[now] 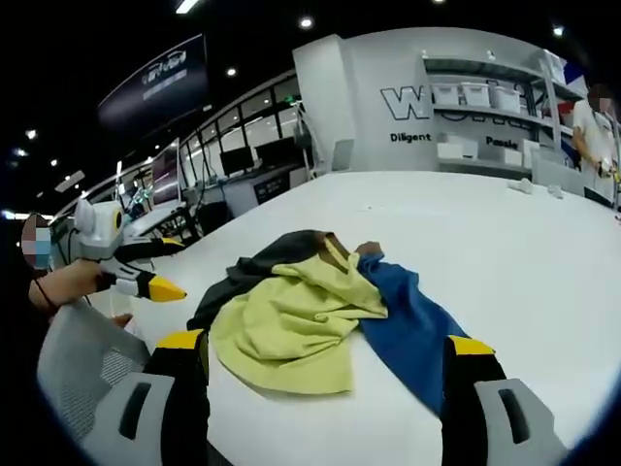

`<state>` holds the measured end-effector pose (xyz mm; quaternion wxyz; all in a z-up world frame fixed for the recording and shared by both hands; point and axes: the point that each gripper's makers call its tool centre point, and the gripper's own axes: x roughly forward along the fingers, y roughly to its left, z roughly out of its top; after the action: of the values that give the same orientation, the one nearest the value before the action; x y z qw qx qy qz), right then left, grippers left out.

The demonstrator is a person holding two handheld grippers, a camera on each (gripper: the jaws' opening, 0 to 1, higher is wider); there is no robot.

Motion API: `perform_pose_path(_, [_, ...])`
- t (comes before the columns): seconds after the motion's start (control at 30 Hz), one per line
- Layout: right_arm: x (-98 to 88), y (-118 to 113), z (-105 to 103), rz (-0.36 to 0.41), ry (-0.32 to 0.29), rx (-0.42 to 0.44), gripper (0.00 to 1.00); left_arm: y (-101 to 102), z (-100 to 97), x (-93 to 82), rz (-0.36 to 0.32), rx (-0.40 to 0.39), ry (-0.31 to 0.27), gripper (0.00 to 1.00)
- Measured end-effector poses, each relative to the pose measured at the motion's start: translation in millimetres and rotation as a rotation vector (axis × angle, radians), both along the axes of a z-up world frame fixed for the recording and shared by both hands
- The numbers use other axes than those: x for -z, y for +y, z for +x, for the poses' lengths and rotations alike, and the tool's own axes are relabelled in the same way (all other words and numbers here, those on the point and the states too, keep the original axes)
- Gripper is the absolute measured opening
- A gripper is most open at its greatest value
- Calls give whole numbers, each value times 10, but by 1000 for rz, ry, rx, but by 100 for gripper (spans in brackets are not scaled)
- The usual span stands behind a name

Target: Fold the garment on the visible template until the final outline fits inside the template.

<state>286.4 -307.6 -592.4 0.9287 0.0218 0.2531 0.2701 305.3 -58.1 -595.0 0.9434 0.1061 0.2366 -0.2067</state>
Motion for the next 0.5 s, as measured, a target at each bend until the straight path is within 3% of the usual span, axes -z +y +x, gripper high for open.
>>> perform_pose_path(0.5, [7,7,-6,-5,1,-4,99,24,5,-10,-1,-11,-1,84])
